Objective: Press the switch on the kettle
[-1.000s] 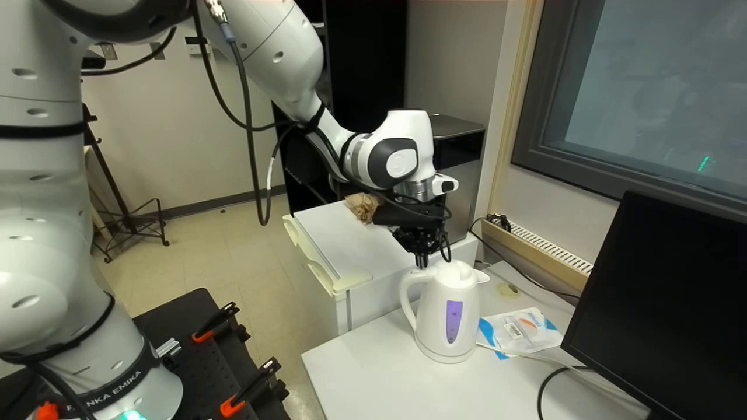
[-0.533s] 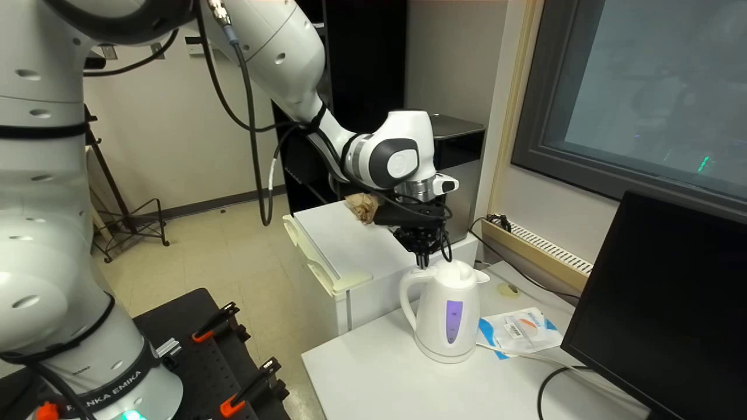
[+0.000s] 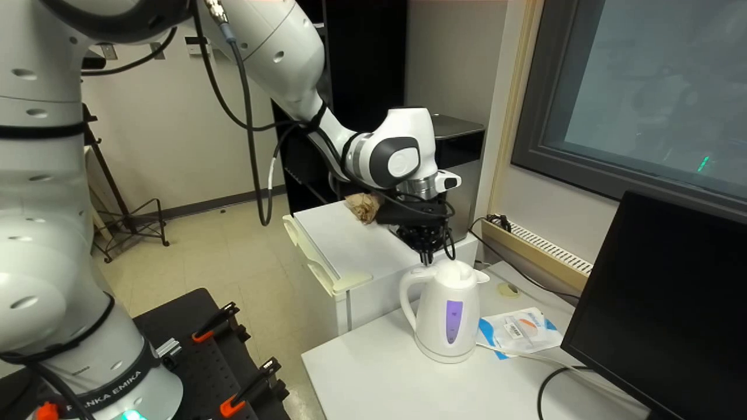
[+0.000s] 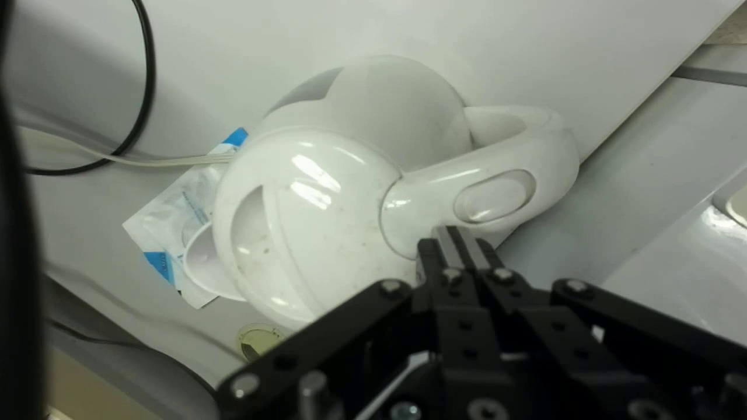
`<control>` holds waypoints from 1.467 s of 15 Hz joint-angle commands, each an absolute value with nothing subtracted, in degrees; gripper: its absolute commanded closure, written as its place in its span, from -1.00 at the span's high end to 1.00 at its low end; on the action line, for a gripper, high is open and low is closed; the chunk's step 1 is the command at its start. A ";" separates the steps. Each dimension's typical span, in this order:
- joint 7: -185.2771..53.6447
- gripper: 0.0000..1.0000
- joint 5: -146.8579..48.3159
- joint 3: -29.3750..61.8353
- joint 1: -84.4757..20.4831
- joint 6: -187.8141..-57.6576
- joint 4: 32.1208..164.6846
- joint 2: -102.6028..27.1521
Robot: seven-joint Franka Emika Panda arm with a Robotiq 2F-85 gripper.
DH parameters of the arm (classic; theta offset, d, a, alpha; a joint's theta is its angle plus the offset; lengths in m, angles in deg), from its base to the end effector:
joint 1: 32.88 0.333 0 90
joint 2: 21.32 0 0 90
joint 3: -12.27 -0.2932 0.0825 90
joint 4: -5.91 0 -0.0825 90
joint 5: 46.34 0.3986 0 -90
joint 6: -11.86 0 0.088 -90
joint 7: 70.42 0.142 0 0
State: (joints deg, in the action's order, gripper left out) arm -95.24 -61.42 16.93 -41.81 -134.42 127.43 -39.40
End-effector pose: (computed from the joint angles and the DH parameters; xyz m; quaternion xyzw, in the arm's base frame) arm 0.5776 -0.1420 0.2060 0.9731 0.2036 0.0238 0.1052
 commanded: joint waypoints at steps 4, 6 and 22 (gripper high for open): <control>-96.58 -0.99 -61.20 16.94 -42.51 -135.11 132.47 -32.59; -96.09 -0.99 -61.75 17.23 -42.24 -134.72 134.07 -30.73; -91.11 -0.99 -69.02 19.12 -41.84 -136.07 147.65 -18.96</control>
State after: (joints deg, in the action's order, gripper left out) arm -92.86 -66.93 18.39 -42.42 -134.67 144.54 -21.93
